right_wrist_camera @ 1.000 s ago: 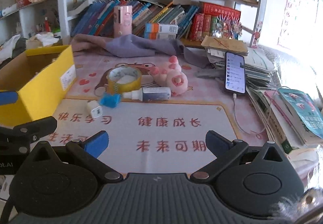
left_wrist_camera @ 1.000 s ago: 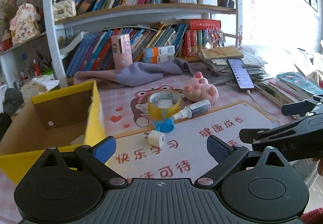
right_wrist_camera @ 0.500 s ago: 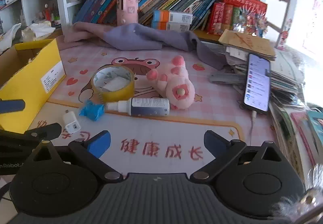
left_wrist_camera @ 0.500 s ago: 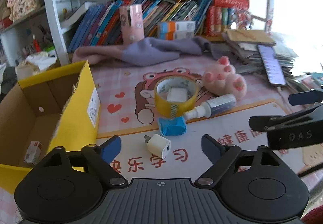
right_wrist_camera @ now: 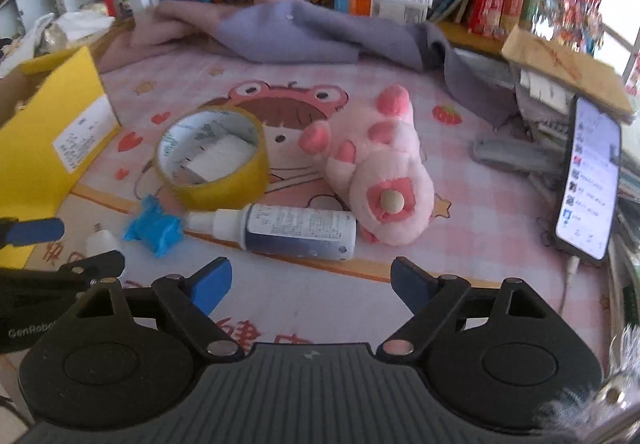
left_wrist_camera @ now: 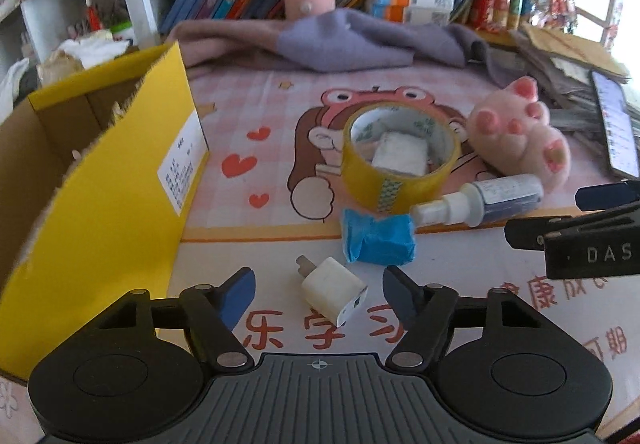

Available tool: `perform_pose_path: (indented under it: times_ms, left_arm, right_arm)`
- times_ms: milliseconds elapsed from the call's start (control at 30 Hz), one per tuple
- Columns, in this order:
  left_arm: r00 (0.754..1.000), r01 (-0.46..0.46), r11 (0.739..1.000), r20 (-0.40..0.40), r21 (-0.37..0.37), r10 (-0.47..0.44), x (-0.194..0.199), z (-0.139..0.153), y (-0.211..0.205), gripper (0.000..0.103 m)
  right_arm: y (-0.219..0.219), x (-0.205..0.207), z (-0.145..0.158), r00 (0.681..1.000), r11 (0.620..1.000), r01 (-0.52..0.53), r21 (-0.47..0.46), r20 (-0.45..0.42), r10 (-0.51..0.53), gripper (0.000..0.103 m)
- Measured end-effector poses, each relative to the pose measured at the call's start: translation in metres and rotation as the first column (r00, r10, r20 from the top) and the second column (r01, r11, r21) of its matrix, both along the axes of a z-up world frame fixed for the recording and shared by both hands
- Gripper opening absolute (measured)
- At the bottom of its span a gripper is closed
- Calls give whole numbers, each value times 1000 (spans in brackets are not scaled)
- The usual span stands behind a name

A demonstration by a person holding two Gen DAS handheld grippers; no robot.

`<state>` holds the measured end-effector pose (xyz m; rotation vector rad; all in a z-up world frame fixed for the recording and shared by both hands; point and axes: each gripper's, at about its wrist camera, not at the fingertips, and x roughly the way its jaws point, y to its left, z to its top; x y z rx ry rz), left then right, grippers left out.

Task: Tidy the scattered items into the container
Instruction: 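Grasp the white charger plug with the left tool, then grasp the blue-capped spray bottle with the right tool while the left tool holds the plug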

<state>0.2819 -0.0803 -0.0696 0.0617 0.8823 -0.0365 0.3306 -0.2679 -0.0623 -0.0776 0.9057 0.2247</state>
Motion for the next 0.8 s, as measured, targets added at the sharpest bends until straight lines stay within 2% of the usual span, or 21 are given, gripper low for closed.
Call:
perform_pose_path:
  times_ms: [200, 400, 667, 767, 800]
  left_arm:
    - [999, -33, 999, -41, -11, 32, 8, -11, 3, 55]
    - [999, -41, 999, -26, -21, 41, 10, -11, 3, 42]
    - [998, -41, 998, -41, -42, 39, 8, -10, 6, 42]
    - [998, -42, 998, -46, -49, 40, 6, -9, 6, 42]
    - [998, -46, 998, -48, -53, 43, 5, -9, 7, 42]
  right_arm:
    - [6, 18, -13, 999, 1000, -30, 7, -33, 30, 93]
    - [21, 26, -19, 995, 995, -101, -27, -12, 100, 98]
    - [30, 40, -24, 977, 974, -209, -93, 21, 211, 99]
    - [32, 40, -23, 967, 963, -249, -108, 20, 252, 94]
    - [31, 39, -22, 964, 959, -261, -114, 14, 264, 84]
